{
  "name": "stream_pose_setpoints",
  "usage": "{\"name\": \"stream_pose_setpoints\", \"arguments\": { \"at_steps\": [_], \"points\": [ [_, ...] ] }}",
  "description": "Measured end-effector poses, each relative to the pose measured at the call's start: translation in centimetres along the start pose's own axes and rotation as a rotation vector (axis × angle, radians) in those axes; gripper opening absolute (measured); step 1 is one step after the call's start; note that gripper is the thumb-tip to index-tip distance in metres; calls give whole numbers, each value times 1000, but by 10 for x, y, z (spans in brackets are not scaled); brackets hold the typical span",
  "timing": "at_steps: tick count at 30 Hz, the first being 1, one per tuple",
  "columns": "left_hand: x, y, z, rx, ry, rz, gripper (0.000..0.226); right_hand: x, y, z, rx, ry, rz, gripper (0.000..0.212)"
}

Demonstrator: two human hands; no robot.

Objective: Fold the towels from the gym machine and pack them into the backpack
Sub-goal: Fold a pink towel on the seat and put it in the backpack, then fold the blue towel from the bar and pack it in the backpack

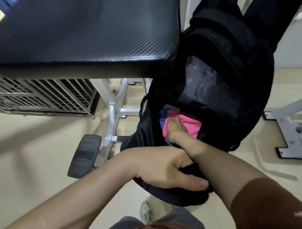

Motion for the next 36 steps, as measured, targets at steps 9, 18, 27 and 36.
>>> {"name": "stream_pose_setpoints", "arguments": {
  "at_steps": [9,18,27,36],
  "points": [
    [16,8,-6,49,152,-31,57,24,21,-22,98,-130,131,34],
    [30,23,-5,-83,-84,-84,50,14,82,28,-94,-331,141,53],
    [57,49,8,-492,-678,17,34,72,201,112,-513,-606,401,27],
    [39,183,75,-1125,-340,-195,16,195,263,174,-605,-405,659,22]
  ]
}}
Point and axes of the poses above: each hand's wrist, its own y-axis away from the middle knuckle, its own z-axis out of the back of the hand, x = y × z, the point moved 6 cm from there along -y, towards the middle knuckle, and after that the axes turned 12 degrees about x, right-handed, at the moved point
